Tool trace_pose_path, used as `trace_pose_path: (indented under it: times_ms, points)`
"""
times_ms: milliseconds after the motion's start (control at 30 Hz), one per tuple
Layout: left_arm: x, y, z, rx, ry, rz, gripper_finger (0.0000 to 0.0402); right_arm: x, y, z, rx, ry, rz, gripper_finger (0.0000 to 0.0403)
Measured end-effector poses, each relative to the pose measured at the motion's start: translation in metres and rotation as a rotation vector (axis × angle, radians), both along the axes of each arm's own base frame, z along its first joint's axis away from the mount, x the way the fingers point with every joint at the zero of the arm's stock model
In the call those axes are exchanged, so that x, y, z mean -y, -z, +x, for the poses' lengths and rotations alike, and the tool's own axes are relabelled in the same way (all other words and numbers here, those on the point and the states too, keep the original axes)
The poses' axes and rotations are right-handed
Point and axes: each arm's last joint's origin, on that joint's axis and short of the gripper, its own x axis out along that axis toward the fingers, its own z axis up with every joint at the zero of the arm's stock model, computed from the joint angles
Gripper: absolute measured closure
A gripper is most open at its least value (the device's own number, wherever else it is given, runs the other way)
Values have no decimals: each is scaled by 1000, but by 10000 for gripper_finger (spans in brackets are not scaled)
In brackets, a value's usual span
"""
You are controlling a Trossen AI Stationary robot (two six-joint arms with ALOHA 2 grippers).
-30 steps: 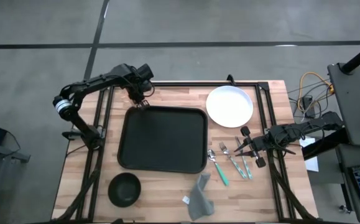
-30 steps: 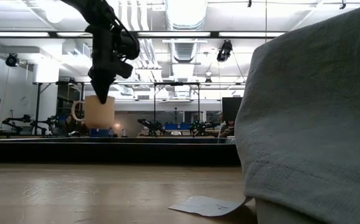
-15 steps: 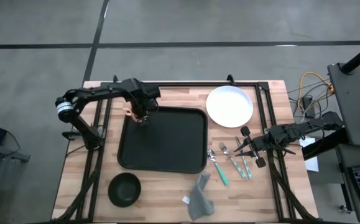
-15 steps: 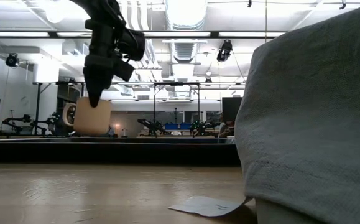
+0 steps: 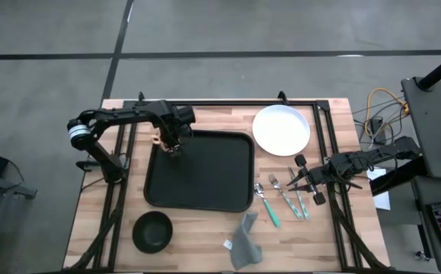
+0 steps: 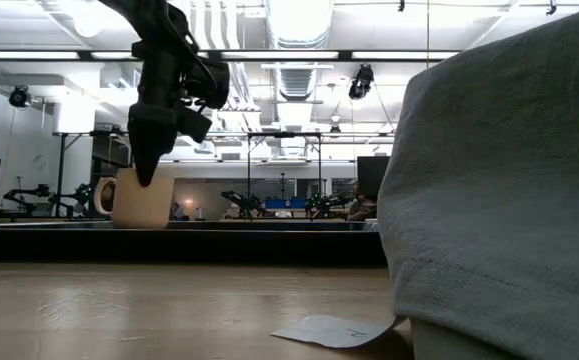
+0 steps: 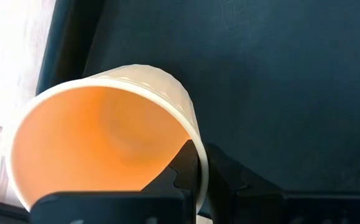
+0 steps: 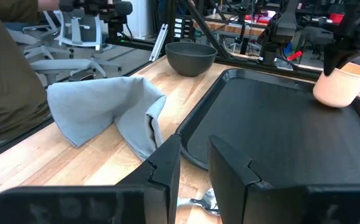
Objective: Set up tray
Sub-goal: Put the orange cup on the top left of the black serving tray
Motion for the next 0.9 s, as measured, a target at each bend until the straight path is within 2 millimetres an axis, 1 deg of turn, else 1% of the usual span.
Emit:
trace_pose_path:
  times_ms: [367, 600, 900]
  points:
    - [0, 5, -1, 2, 1, 6, 401, 0, 0, 0, 0, 0, 0, 335]
    - [1, 6, -1, -3, 1, 3, 389, 0, 0, 0, -1, 0, 0, 335]
    - [0, 7, -1, -3, 0, 2, 386, 0, 0, 0, -1, 0, 0, 335]
